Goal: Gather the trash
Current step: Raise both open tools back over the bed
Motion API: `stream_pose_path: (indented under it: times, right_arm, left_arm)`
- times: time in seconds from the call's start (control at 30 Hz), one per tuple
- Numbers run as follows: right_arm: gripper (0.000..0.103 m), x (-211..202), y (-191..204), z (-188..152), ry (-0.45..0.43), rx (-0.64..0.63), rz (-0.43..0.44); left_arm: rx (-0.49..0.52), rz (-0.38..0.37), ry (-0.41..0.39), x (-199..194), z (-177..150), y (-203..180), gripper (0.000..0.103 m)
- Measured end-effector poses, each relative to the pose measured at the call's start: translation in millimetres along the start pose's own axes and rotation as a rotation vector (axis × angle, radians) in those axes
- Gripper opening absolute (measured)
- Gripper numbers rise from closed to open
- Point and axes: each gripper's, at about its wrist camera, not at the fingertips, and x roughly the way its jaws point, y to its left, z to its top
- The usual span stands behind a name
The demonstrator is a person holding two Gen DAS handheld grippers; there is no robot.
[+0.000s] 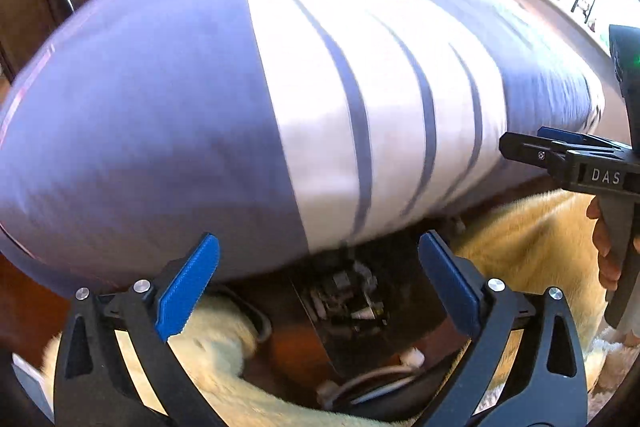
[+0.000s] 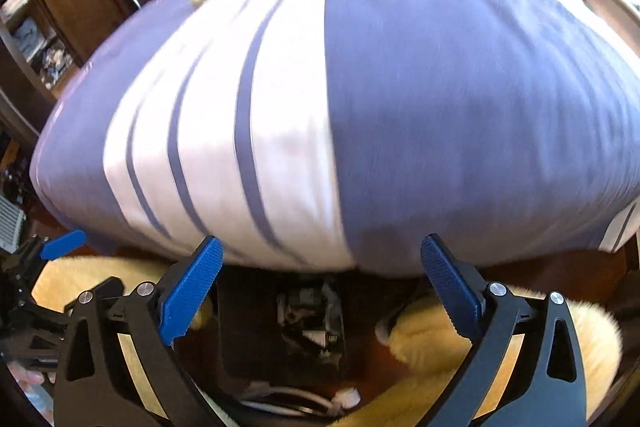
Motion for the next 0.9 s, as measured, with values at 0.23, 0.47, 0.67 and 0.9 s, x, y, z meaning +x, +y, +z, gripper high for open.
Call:
stream_pose_path:
  times: [0.23, 0.47, 0.67, 0.9]
  right_arm:
    - [0.099, -7.9, 5.3, 53.0, -0.087, -0.044, -0.016]
    - [0.099, 17.8, 6.4, 110.2, -0.096, -0.043, -0.008]
    - [0.099, 66.8, 33.3, 173.3, -0.081, -0.091, 0.030]
    - [0.095, 123.5, 69.6, 239.7, -0.072, -0.136, 0.052]
  left_arm:
    - [-0.001, 0.041, -0.072, -9.8, 49.1, 16.9, 0.095]
    - [-0.007, 0.083, -0.080, 9.4, 101.1, 46.4, 0.095]
    - [-0.055, 0.081, -0.058, 44.4, 154.4, 85.7, 0.095]
    - [-0.034, 0.093, -0.025, 85.1, 202.7, 111.7, 0.095]
